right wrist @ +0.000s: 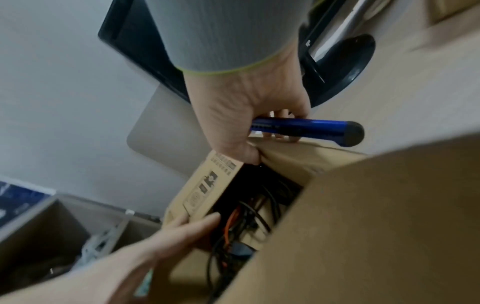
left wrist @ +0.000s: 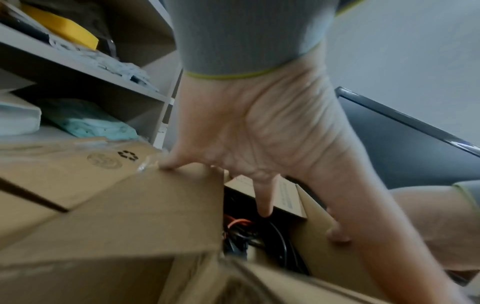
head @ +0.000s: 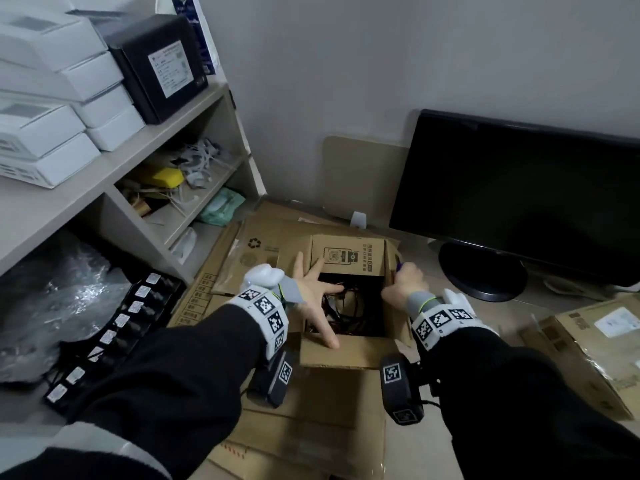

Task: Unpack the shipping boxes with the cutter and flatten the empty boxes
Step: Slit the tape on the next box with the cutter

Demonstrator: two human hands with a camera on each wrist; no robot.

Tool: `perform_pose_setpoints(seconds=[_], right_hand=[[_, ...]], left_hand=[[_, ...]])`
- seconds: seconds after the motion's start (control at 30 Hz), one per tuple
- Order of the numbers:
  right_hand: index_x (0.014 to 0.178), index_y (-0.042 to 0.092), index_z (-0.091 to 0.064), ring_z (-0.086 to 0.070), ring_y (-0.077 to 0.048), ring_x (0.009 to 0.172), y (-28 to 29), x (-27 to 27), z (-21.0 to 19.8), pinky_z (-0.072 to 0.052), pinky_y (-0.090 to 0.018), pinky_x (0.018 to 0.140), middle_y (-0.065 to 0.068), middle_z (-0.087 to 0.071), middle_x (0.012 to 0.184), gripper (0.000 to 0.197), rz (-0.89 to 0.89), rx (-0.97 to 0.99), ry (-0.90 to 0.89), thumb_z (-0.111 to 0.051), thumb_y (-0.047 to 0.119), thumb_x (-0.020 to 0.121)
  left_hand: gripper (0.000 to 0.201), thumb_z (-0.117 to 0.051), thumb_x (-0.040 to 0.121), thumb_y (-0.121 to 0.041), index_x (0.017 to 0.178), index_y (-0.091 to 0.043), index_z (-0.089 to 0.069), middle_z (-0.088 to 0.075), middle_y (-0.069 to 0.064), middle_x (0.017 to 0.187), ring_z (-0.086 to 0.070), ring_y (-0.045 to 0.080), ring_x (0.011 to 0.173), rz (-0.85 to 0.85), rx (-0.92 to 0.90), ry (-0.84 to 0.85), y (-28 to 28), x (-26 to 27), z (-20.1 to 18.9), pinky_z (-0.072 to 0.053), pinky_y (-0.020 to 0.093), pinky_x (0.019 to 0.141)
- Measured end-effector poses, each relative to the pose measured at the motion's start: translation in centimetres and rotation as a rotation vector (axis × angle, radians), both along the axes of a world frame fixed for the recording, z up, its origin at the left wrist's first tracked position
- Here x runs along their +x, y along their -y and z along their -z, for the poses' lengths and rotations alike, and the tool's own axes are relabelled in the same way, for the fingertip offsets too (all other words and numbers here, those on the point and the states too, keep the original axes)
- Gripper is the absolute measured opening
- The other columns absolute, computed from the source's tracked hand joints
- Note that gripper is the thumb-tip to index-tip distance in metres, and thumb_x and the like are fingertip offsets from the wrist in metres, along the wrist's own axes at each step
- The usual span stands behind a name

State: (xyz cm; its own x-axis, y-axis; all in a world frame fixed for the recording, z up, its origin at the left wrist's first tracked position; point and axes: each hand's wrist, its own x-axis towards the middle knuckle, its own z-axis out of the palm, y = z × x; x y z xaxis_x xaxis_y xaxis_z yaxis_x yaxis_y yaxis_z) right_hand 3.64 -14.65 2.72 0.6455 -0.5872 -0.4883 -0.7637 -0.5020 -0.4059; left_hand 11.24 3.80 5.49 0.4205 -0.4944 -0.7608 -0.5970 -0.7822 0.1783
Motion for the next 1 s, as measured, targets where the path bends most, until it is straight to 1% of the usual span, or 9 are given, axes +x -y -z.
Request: perform_pose_setpoints(seconds=[0.13, 0.23, 0.3, 0.37, 0.4, 0.47, 0.6, 0.8, 1.0], right_hand=[[0.132, 0.004, -0.031, -0.035, -0.036, 0.130, -0.5, -1.0, 0.5, -0.032, -0.037, 0.105, -0.015, -0.034, 0.138, 0.060, -0.117, -0.049, -0.006, -0.065, 0.014, 0.083], [0.130, 0.005, -0.032, -0.036, -0.035, 0.129, -0.5, -1.7, 0.5, -0.033, -0.037, 0.104, -0.014, -0.036, 0.137, 0.059, -0.139, 0.005, -0.004, -0.066, 0.016, 0.083], [0.128, 0.006, -0.033, -0.038, -0.035, 0.128, -0.5, -2.0, 0.7, -0.034, -0.037, 0.103, -0.014, -0.038, 0.135, 0.056, -0.116, 0.041, -0.003, -0.066, 0.015, 0.083], [0.126, 0.007, -0.034, -0.038, -0.035, 0.127, -0.6, -2.1, 0.8, -0.035, -0.038, 0.103, -0.014, -0.041, 0.134, 0.054, -0.089, 0.049, 0.000, -0.065, 0.013, 0.083], [0.126, 0.007, -0.034, -0.038, -0.035, 0.127, -0.7, -2.2, 0.7, -0.035, -0.038, 0.102, -0.014, -0.041, 0.134, 0.054, -0.079, 0.044, 0.000, -0.065, 0.012, 0.083], [0.127, 0.007, -0.034, -0.037, -0.035, 0.128, -0.8, -2.2, 0.7, -0.035, -0.038, 0.102, -0.015, -0.042, 0.134, 0.052, -0.064, 0.038, -0.008, -0.063, 0.011, 0.084], [0.129, 0.006, -0.031, -0.034, -0.034, 0.130, -0.9, -2.0, 0.7, -0.033, -0.037, 0.102, -0.015, -0.039, 0.136, 0.050, -0.059, 0.062, -0.027, -0.057, 0.008, 0.086], [0.125, 0.006, -0.031, -0.042, -0.035, 0.124, -0.6, -1.9, 1.8, -0.038, -0.042, 0.102, -0.017, -0.043, 0.132, 0.049, 0.017, 0.123, -0.058, -0.058, 0.009, 0.085], [0.127, 0.004, -0.029, -0.044, -0.035, 0.124, -1.0, -1.6, 2.2, -0.039, -0.042, 0.104, -0.018, -0.043, 0.131, 0.048, 0.031, 0.153, -0.063, -0.056, 0.006, 0.087]], left_hand=[[0.131, -0.081, 0.042, -0.072, 0.150, -0.045, -0.011, 0.039, -0.001, 0.151, 0.053, 0.038, 0.121, 0.094, -0.027, 0.174, -0.9, -1.9, 2.0, 0.011, 0.078, 0.099], [0.129, -0.074, 0.042, -0.078, 0.151, -0.036, -0.017, 0.030, 0.006, 0.155, 0.044, 0.040, 0.130, 0.237, 0.036, 0.378, -1.0, -2.8, 2.5, 0.013, 0.079, 0.097], [0.104, -0.070, 0.063, -0.068, 0.149, -0.028, -0.028, 0.006, 0.011, 0.159, 0.022, 0.041, 0.141, 0.298, 0.015, 0.487, -0.1, -3.5, 2.5, 0.012, 0.071, 0.105], [0.064, -0.061, 0.086, -0.041, 0.142, -0.017, -0.039, -0.023, 0.011, 0.152, -0.009, 0.034, 0.142, 0.255, -0.076, 0.540, 1.0, -4.2, 2.6, 0.000, 0.054, 0.116], [0.055, -0.059, 0.089, -0.033, 0.138, -0.014, -0.043, -0.031, 0.009, 0.146, -0.020, 0.031, 0.136, 0.271, -0.090, 0.533, 1.6, -4.4, 2.9, -0.010, 0.047, 0.115], [0.060, -0.065, 0.081, -0.042, 0.135, -0.021, -0.049, -0.038, 0.005, 0.138, -0.029, 0.029, 0.125, 0.357, -0.006, 0.420, 2.2, -4.5, 3.4, -0.024, 0.042, 0.105], [0.108, -0.063, 0.048, -0.080, 0.141, -0.030, -0.043, -0.034, -0.003, 0.142, -0.024, 0.027, 0.127, 0.281, 0.078, 0.191, 2.6, -3.3, 4.6, -0.026, 0.049, 0.106], [0.102, -0.061, 0.063, -0.078, 0.145, -0.023, -0.037, -0.028, 0.001, 0.148, -0.010, 0.030, 0.138, 0.154, 0.011, 0.041, 3.8, -4.4, 5.8, -0.006, 0.058, 0.111], [0.090, -0.065, 0.075, -0.065, 0.142, -0.011, -0.039, -0.044, 0.007, 0.143, -0.033, 0.028, 0.135, 0.150, -0.071, 0.029, 3.9, -4.4, 5.0, -0.013, 0.055, 0.110]])
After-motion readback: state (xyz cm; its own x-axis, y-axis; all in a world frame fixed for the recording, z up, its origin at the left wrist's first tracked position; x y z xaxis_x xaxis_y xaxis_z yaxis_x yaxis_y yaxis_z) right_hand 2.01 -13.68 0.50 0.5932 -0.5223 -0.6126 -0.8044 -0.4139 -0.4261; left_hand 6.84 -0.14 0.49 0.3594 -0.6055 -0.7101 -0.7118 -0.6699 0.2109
